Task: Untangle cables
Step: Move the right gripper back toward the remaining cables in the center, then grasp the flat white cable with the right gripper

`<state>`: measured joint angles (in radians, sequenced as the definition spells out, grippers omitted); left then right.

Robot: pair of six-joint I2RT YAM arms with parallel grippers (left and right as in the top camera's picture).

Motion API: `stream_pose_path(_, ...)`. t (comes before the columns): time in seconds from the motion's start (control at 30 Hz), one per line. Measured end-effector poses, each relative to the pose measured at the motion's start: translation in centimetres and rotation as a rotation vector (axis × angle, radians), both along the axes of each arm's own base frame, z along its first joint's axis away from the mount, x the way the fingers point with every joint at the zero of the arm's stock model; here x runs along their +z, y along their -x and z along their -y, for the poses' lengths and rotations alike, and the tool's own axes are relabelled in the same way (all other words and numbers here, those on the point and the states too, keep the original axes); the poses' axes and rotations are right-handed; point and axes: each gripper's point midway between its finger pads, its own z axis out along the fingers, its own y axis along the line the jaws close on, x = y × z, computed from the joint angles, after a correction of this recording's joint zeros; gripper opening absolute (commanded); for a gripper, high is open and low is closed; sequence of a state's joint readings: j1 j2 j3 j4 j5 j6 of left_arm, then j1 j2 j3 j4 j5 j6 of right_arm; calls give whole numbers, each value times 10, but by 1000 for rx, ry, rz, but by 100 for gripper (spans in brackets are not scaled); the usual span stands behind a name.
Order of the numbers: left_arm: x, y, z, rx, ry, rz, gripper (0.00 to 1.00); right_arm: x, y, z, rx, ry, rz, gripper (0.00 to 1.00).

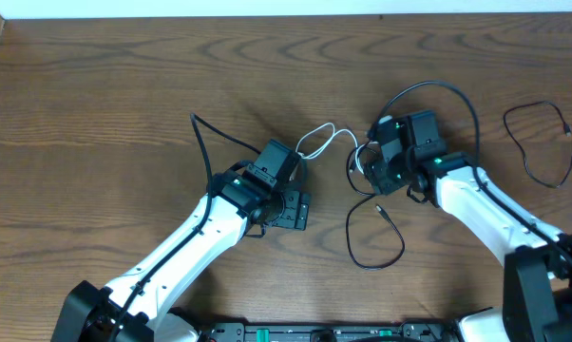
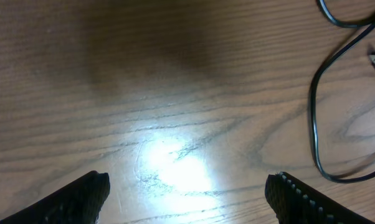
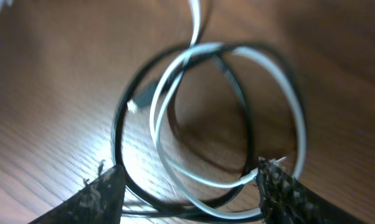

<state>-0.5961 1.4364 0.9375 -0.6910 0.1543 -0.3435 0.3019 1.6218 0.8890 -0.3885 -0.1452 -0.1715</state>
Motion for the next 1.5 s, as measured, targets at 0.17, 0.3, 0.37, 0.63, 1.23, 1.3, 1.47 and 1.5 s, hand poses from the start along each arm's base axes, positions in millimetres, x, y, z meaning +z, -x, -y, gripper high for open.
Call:
stream_pose_path(0.17,0,1,-1,0,-3,-4,85,-22,11,5,99,71,-53,64)
stream_pose_path(0.3,0,1,-1,0,-3,-4,85,-31,12,6,140,94,-63,25)
stream_pose_path(0.37,0,1,-1,0,-3,-4,86,-30,10,5,147,95,-52,1)
stream_pose_path(0.63,0,1,-1,0,-3,-4,85,-23,16,3,115,60,-72,1)
stream_pose_path(1.23,0,1,-1,1,-5,-3,85,275,13,-31,108,-511,647,6)
stream_pose_path(1.3,0,1,-1,1,-5,-2,85,285,14,-19,33,-504,678,15)
stream_pose_path(1.47,0,0,-1,1,-4,0,85,255,15,-3,-86,-434,561,27)
stream_pose_path(1.5,0,0,-1,1,-4,1,85,241,18,-2,-94,-414,509,29)
